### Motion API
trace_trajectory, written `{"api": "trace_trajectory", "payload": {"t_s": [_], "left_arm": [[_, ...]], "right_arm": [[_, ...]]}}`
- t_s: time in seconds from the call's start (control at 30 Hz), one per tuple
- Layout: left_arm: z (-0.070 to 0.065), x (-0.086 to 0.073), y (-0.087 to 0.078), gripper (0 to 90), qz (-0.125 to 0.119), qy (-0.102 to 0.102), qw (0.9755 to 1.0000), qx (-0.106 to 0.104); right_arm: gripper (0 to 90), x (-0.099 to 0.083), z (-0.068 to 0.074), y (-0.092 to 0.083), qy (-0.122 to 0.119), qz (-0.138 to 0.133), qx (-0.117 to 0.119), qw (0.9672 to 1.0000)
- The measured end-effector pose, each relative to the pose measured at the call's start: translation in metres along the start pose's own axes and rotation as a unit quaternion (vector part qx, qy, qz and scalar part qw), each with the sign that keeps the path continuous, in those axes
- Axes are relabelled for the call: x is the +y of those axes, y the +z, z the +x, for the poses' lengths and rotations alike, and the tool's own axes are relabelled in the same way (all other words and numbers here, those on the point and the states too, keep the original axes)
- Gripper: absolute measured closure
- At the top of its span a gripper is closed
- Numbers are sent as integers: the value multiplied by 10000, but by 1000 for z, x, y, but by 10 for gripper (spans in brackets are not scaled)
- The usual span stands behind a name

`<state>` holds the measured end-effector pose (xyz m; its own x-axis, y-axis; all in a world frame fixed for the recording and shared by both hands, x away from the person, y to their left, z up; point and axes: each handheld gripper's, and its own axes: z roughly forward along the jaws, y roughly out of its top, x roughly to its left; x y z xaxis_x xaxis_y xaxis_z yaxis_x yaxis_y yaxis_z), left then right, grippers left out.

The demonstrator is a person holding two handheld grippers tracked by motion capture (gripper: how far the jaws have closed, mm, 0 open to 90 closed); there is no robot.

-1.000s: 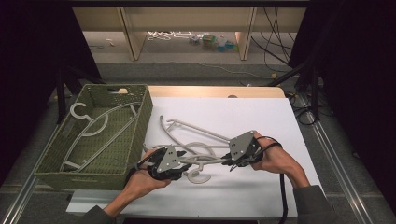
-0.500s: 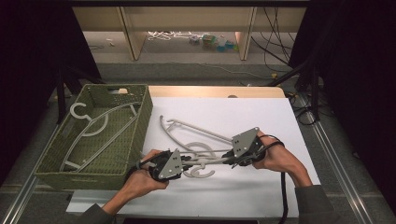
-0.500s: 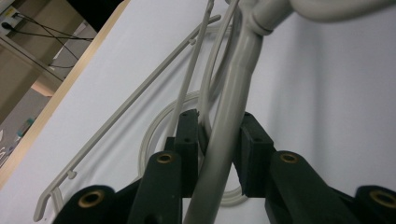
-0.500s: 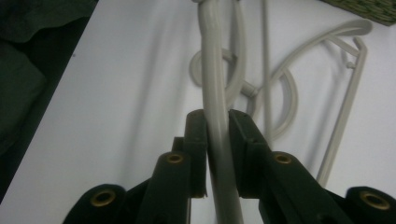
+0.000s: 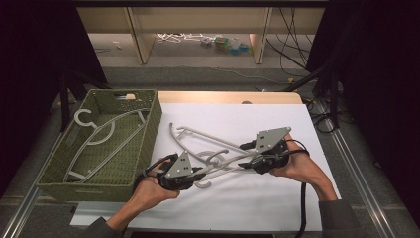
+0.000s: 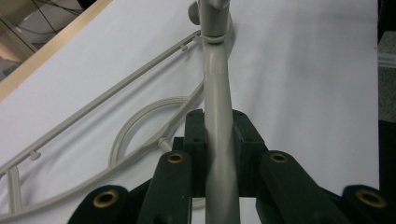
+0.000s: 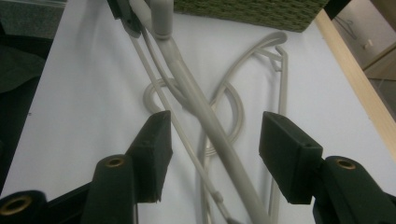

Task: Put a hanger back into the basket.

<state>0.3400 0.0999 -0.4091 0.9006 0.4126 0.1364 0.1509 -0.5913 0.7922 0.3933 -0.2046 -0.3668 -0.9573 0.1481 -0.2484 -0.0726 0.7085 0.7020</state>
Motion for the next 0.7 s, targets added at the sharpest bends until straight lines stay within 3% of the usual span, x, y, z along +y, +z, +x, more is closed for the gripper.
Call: {"api": "trace_trajectory", "payload": {"t_s": [0.03, 0.1, 0.13, 0.17, 0.3, 0.43, 0.53, 0.6, 0.7], "left_arm": [[0, -1, 0, 792, -26, -82, 10000, -11], [2, -2, -1, 792, -45, -347, 9994, -20], [5, -2, -3, 792, 46, -351, 9994, 9], [6, -2, -4, 792, 5, -490, 9988, -20], [13, -3, -10, 792, -95, -1053, 9944, -64], [20, -4, -19, 792, -239, -1415, 9896, -119], [25, -5, -27, 792, -356, -1610, 9862, -168], [27, -7, -31, 792, -458, -1809, 9822, -199], [31, -8, -39, 792, -602, -1935, 9789, -281]], "right_arm": [[433, -1, -1, -2, 22, -30, -160, 9999], [438, -3, 0, -5, 157, -57, -194, 9997], [438, -3, 1, -7, 164, -43, -216, 9996], [438, -3, 3, -8, 195, -41, -252, 9995], [414, -3, 11, -13, 285, -57, -366, 9989], [383, -5, 20, -17, 534, -285, -456, 9971], [337, -8, 24, -17, 816, -424, -628, 9938], [313, -12, 25, -17, 1072, -560, -739, 9899], [279, -19, 25, -16, 1362, -725, -1003, 9829]]}}
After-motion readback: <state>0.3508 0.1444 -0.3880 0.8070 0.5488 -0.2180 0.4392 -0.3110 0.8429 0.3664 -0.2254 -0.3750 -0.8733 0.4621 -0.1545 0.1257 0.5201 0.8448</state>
